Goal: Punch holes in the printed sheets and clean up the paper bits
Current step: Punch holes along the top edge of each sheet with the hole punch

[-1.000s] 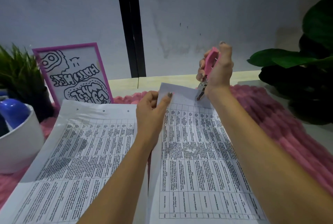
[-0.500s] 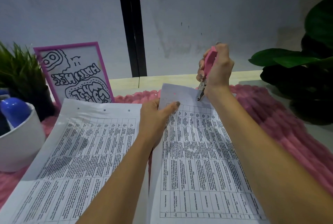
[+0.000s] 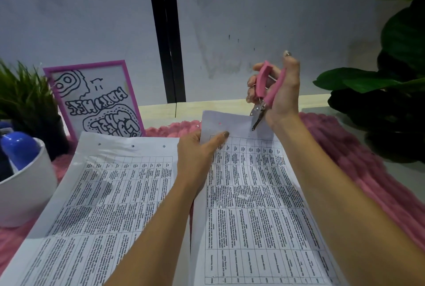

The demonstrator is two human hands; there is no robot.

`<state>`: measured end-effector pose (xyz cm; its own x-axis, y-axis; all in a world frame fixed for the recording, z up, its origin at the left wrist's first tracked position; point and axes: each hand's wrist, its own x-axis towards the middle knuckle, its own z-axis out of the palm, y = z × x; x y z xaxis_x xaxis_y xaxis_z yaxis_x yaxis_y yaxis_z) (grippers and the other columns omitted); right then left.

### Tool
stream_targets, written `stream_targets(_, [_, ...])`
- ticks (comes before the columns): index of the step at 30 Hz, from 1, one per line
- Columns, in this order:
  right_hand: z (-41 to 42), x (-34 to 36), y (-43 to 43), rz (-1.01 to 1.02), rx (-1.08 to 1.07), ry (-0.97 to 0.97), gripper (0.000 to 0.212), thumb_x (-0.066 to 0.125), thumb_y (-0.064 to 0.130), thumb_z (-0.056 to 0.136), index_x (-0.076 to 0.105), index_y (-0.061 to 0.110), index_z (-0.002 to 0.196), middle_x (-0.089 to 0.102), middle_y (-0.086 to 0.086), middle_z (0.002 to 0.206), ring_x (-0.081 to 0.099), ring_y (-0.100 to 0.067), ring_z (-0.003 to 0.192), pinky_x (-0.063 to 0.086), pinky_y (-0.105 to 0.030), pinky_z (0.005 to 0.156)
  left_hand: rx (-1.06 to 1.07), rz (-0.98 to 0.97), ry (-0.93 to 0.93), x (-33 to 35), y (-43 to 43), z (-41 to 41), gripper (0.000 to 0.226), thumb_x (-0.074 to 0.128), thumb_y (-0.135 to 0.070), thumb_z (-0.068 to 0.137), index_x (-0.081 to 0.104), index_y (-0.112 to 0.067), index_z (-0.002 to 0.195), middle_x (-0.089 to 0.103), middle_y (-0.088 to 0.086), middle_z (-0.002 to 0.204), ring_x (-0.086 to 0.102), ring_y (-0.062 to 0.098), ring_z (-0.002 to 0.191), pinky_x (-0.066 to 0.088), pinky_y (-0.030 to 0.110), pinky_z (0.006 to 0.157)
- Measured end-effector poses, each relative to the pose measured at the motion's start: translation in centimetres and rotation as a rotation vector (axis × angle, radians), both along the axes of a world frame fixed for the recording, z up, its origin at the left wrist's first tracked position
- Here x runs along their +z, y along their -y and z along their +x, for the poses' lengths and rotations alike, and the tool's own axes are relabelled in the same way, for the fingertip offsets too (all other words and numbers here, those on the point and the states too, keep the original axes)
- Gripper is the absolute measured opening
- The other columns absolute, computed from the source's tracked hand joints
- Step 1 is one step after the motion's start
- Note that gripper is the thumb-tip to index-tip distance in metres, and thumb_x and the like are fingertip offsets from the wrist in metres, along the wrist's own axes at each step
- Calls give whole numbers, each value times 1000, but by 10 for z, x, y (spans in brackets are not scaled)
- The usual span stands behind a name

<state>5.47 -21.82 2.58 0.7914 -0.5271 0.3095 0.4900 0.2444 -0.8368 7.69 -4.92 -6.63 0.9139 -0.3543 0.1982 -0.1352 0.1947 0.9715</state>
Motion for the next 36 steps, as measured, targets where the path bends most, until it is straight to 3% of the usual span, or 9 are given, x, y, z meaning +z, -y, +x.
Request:
stream_targets(10, [-4,-2,-6,-32,-55,69,51,41,50,85,61,4,99,59,-12,70,54,-22,51,48,-28,52,168,88,147,0,5,-3,33,77,-38,76,71,-5,75,69,25,75,66,49,70,54,64,57])
stream_targets(13, [0,1,-16,-58,-138,40,51,45,50,84,60,4,98,58,-11,69,54,-22,49,48,-30,53,282,185,302,2,8,-7,37,76,-34,80,65,-3,64,63,22,62,61,44,59,50,54,46])
stream_targets(16, [1,8,-17,-108,-112,-22,49,48,51,82,59,5,93,57,-10,67,54,-22,48,47,-31,52,367,245,395,4,8,-9,36,76,-29,82,58,-11,57,56,11,52,53,34,52,43,45,46])
stream_targets(19, [1,15,-14,-157,-73,-72,51,48,54,81,59,5,93,59,-9,68,55,-23,49,47,-31,51,462,312,495,5,7,-11,44,75,-23,84,46,-16,52,40,-6,43,33,15,45,29,20,46])
stream_targets(21, [1,17,-12,-153,-80,-59,51,48,54,81,59,5,93,59,-9,67,55,-23,49,47,-32,51,467,327,520,5,6,-10,38,76,-25,83,52,-15,55,43,-9,46,38,12,47,34,17,49])
stream_targets(25, [0,16,-12,-65,-134,-26,54,49,54,80,59,2,95,56,-11,67,52,-22,47,44,-30,50,290,229,325,6,6,-6,23,75,-44,76,69,-22,80,69,2,72,66,29,73,56,49,62])
stream_targets(28, [0,13,-18,-56,-208,-20,57,48,53,81,59,0,99,55,-12,70,52,-21,47,45,-31,50,137,127,175,20,3,-11,33,82,-33,72,70,-23,101,75,1,92,73,22,84,61,46,71])
stream_targets(31, [1,12,-27,-132,-277,-9,56,46,52,83,59,0,101,57,-12,73,55,-22,52,50,-33,52,164,166,192,35,-2,-12,30,85,-22,72,71,-20,99,75,-5,88,72,12,81,60,35,73])
stream_targets(36, [2,10,-37,-187,-344,32,44,43,48,87,59,8,93,57,-12,74,55,-23,54,50,-34,52,311,232,170,37,4,-20,37,87,-43,64,65,-25,89,71,-7,85,69,20,83,58,47,75])
